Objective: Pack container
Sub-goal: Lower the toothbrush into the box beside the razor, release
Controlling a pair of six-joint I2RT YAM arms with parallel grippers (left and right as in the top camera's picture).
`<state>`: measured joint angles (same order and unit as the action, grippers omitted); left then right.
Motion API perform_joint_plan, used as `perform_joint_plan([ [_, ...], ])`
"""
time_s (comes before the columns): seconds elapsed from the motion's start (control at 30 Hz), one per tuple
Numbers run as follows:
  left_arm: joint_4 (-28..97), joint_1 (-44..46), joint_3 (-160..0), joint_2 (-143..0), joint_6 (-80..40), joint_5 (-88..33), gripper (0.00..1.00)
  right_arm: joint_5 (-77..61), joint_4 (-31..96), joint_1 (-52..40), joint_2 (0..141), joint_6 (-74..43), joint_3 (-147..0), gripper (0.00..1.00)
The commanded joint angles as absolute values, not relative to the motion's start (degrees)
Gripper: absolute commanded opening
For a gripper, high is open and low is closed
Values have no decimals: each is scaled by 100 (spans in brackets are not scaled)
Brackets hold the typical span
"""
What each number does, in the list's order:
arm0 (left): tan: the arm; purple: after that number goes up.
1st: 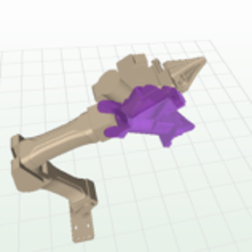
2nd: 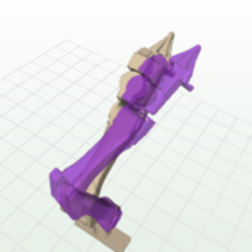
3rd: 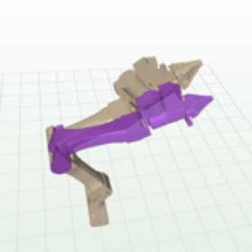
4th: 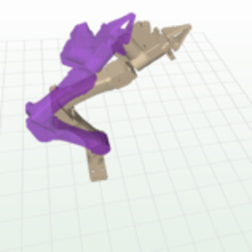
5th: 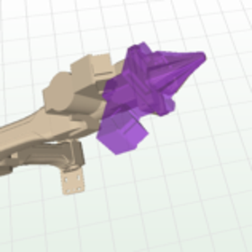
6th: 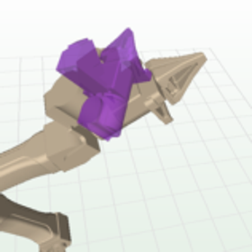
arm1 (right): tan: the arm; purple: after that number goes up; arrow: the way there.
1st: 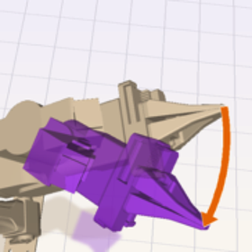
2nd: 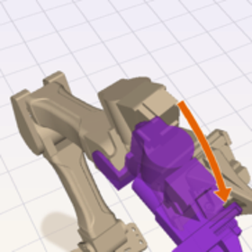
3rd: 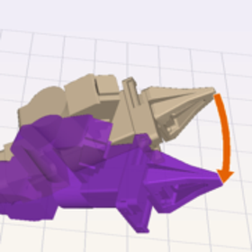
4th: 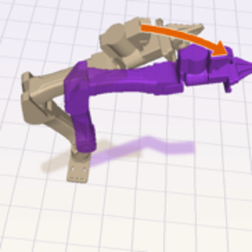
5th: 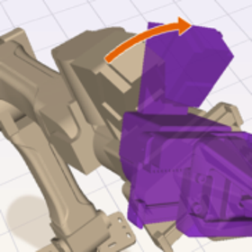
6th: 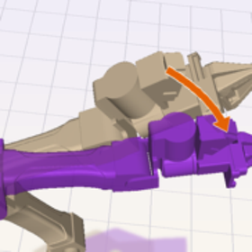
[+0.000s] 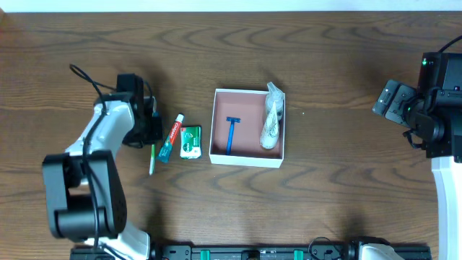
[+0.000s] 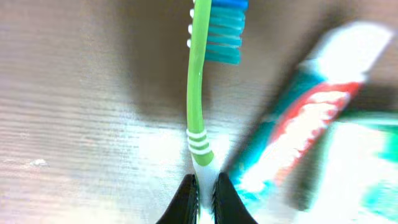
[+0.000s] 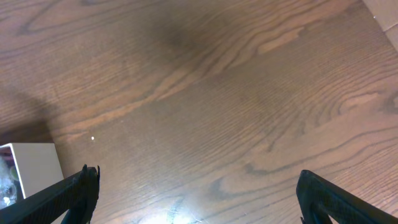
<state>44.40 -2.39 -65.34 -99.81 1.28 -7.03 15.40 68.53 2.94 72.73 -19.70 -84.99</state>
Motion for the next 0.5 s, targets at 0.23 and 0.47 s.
perform_joint_plan([
  [0.23, 4491, 1903, -7266, -8444, -803, -1103, 6, 1584, 6860, 336, 7277, -1925, -8501, 99],
  [0.47, 3695, 3205, -7212, -8993, -1494, -377, 6, 1584, 6860, 336, 7277, -1925, -8501, 99],
])
